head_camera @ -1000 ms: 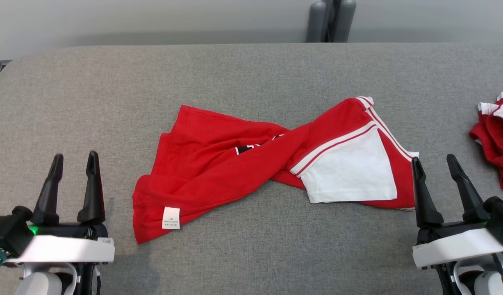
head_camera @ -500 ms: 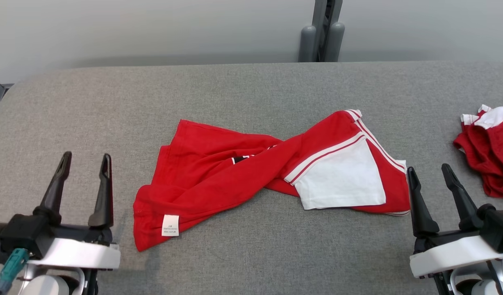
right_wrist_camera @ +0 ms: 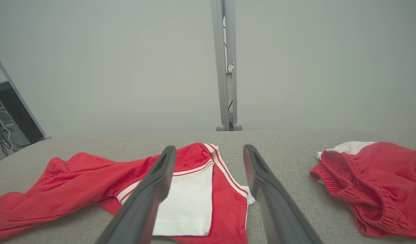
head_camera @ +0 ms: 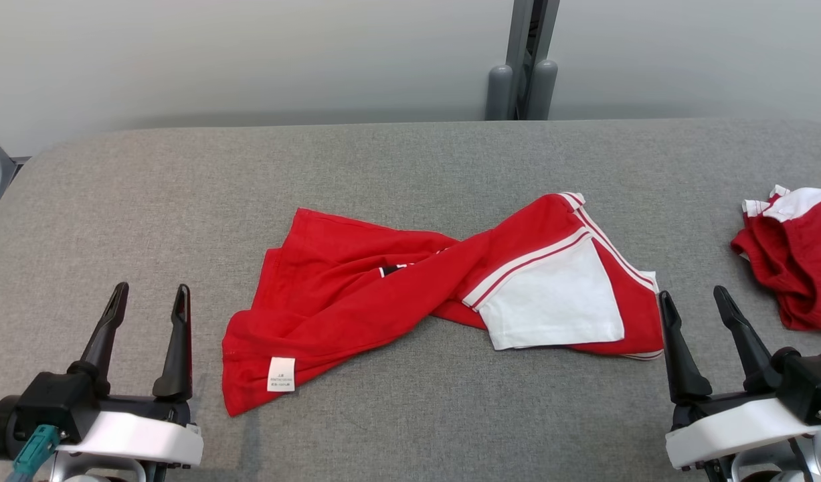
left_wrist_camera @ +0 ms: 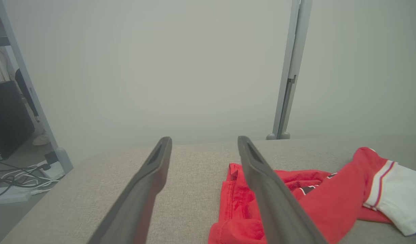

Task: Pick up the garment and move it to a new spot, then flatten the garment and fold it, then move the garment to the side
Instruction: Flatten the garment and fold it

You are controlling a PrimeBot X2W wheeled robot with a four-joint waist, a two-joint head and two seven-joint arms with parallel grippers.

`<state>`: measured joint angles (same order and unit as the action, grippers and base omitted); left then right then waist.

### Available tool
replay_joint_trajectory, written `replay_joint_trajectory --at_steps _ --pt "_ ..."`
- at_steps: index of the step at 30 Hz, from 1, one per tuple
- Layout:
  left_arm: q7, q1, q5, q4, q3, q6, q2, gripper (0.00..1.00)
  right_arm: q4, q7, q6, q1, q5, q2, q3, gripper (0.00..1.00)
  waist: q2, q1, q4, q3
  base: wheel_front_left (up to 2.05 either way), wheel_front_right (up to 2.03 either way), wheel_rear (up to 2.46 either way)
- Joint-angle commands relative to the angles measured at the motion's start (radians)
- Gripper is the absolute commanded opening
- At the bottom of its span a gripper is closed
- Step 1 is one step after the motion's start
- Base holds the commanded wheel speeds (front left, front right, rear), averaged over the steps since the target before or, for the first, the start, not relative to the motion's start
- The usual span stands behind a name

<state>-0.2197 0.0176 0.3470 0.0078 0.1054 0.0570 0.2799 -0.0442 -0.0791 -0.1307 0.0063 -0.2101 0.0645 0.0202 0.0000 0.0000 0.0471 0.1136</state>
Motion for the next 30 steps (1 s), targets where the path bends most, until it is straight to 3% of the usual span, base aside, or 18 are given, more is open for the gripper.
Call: replay_joint_trajectory --at_steps 1,9,21,30 --pt "0.003 -0.008 0.006 -0.003 -0.001 0.007 0.008 1.00 0.001 0.003 0.000 0.007 -0.001 0.004 0.000 1.00 0.0000 0.0000 0.001 -0.003 0.00 0.00 0.00" --pt "0.026 -0.020 0.013 -0.020 0.010 0.009 0.012 1.00 -0.004 0.005 0.000 0.011 -0.006 0.003 0.001 1.00 0.0000 0.0000 0.003 -0.007 0.00 0.00 0.00" --pt "0.247 0.016 0.124 0.112 0.089 -0.113 0.040 1.00 -0.008 0.008 0.000 -0.019 -0.005 0.005 0.034 1.00 0.0000 0.0000 -0.017 0.043 0.00 0.00 0.00" --pt "0.265 0.095 0.195 0.295 0.113 -0.172 0.066 1.00 0.004 -0.002 0.000 -0.051 -0.008 0.010 0.050 1.00 0.0000 0.0000 -0.043 0.114 0.00 0.00 0.00"
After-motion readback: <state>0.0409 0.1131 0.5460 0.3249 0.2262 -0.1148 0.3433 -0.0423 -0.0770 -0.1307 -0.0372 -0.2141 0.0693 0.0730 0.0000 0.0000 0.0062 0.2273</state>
